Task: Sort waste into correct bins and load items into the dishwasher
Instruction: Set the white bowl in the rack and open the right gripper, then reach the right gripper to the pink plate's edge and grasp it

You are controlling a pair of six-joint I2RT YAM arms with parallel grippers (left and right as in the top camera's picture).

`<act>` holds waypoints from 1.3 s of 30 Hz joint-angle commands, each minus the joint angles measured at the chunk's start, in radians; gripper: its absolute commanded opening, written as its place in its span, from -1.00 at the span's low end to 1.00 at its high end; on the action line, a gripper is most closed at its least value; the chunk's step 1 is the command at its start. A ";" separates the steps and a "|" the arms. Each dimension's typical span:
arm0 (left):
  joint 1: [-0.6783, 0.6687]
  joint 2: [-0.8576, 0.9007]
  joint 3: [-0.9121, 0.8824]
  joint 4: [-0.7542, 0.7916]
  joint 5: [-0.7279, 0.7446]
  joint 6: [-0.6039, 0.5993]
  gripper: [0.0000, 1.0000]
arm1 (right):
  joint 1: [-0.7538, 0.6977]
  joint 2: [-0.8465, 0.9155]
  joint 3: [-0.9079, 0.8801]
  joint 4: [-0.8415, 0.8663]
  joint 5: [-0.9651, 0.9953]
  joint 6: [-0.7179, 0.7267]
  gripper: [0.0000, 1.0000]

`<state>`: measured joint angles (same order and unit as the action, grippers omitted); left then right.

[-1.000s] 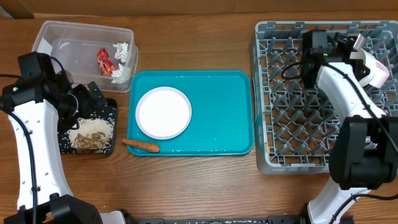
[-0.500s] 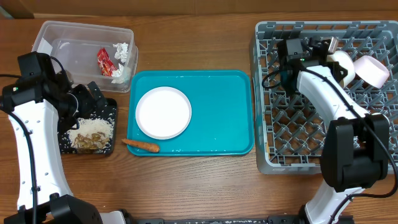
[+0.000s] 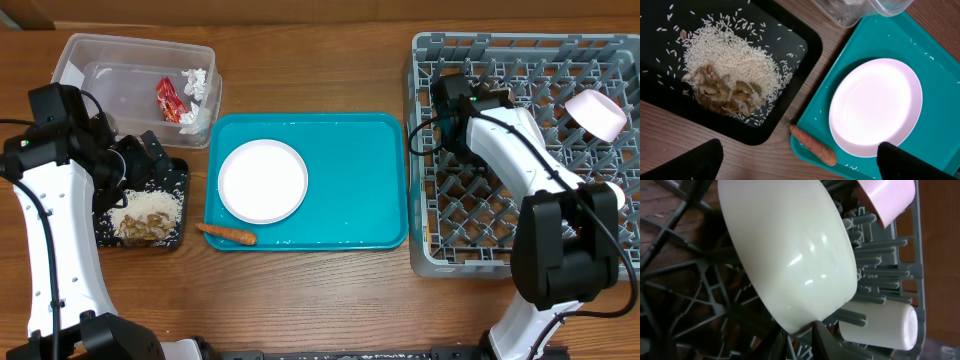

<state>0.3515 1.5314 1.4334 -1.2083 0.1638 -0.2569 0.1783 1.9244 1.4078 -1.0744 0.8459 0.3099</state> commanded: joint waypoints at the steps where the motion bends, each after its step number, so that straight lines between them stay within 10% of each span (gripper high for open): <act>1: 0.001 -0.002 0.009 0.000 0.013 -0.013 1.00 | -0.003 -0.055 -0.004 0.014 -0.073 0.032 -0.61; 9: 0.001 -0.002 0.009 0.000 0.013 -0.013 1.00 | -0.005 -0.170 0.015 0.014 -0.070 0.031 -0.58; 14: 0.001 -0.002 0.009 0.000 0.013 -0.013 1.00 | 0.000 -0.251 0.041 0.018 -0.145 0.021 -0.12; 24: 0.001 -0.002 0.009 -0.002 0.013 -0.013 1.00 | 0.103 -0.282 0.052 0.177 -1.058 -0.116 0.11; 39: 0.001 -0.002 -0.079 0.020 0.013 -0.013 1.00 | 0.468 -0.001 0.052 0.387 -0.942 0.051 0.14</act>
<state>0.3515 1.5318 1.3914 -1.2018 0.1642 -0.2569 0.5995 1.8664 1.4399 -0.7193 -0.1440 0.2955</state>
